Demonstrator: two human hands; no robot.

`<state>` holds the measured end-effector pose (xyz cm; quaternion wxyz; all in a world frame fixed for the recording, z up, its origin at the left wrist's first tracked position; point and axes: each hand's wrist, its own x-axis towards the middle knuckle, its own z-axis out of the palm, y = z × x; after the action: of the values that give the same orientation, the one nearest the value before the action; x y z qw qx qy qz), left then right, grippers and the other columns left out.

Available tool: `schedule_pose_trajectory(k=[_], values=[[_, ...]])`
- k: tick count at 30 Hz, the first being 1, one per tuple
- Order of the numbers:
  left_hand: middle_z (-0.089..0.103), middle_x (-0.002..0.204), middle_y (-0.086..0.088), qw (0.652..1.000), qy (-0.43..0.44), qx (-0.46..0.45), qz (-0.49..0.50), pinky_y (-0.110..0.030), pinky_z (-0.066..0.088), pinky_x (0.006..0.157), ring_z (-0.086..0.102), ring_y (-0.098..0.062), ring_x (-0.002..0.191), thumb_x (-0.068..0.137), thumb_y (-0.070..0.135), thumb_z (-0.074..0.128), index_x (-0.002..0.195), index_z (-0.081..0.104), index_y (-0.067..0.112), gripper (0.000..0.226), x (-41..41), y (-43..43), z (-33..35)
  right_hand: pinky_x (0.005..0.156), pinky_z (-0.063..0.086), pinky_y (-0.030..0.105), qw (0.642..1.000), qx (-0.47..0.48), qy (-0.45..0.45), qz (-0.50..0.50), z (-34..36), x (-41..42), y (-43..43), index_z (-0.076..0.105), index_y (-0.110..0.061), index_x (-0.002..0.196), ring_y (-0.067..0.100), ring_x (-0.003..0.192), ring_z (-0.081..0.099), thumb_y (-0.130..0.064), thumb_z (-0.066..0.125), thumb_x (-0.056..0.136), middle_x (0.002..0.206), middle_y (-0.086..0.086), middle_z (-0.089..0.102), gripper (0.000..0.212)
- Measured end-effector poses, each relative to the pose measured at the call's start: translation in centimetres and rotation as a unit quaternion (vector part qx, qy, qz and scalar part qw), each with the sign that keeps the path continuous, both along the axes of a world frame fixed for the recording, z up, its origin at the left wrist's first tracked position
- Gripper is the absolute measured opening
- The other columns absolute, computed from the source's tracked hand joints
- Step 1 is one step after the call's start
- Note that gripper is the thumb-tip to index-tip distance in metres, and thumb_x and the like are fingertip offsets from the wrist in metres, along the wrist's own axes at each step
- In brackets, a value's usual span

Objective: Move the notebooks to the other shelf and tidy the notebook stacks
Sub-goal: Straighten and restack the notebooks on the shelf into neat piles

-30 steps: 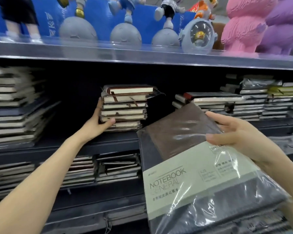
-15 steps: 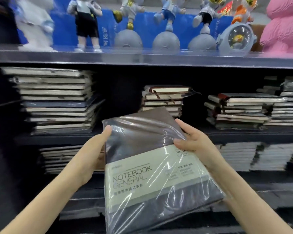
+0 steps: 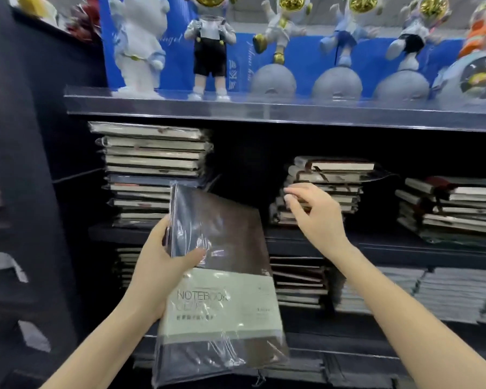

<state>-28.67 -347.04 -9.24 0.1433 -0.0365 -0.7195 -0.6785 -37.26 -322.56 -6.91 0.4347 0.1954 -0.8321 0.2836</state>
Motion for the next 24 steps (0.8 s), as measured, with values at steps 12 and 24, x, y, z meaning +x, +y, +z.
schedule_pose_trajectory(k=[12, 24], values=[[0.074, 0.081, 0.003, 0.992, -0.029, -0.089, -0.084, -0.028, 0.058, 0.063, 0.072, -0.017, 0.076, 0.091, 0.022, 0.061, 0.1, 0.065, 0.031, 0.013, -3.1, 3.4, 0.9, 0.073, 0.057, 0.036, 0.798, -0.385, -0.401, 0.233, -3.1, 2.8, 2.6, 0.053, -0.025, 0.129, 0.028, 0.094, 0.07, -0.002, 0.062, 0.088, 0.11, 0.009, 0.071, 0.048], [0.029, 0.153, 0.003, 0.98, -0.089, -0.034, -0.175, -0.039, 0.02, 0.117, 0.026, -0.019, 0.141, 0.079, 0.07, 0.05, 0.149, 0.025, 0.023, 0.088, -19.2, 11.5, 1.9, 0.09, 0.052, 0.036, 0.833, -0.294, -0.395, 0.254, -4.7, 2.8, 10.8, 0.042, -0.031, 0.141, 0.02, 0.113, 0.061, 0.001, 0.069, 0.071, 0.126, -0.006, 0.064, 0.081]])
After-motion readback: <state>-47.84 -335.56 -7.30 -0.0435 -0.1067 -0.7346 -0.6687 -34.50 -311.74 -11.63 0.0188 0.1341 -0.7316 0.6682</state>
